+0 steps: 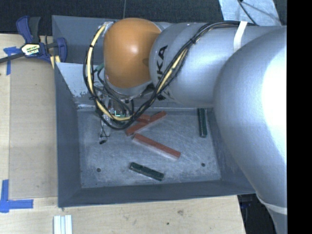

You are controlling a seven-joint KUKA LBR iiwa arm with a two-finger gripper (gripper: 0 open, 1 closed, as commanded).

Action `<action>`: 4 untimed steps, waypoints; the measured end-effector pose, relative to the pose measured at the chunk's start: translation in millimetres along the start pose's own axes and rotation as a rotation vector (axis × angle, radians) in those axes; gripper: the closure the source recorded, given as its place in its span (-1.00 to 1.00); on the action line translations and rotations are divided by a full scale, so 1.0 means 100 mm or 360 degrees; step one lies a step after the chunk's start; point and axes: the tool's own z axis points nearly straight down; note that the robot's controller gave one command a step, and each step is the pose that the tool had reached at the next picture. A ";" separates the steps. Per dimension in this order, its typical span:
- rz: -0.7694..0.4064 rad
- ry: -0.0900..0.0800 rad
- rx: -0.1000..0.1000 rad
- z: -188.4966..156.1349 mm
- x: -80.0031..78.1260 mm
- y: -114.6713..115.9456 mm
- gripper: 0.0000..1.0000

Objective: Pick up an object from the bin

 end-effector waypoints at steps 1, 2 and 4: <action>-0.0319 -0.0017 -0.0002 0.92 0.04 -0.55 -1.00; -0.0250 -0.0012 0.0001 0.92 0.41 -1.89 -1.00; -0.0560 -0.0019 0.0004 0.92 0.34 -2.27 1.00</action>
Offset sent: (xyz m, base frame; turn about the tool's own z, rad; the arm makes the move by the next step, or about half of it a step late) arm -0.0059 -0.0544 -0.0923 -0.2028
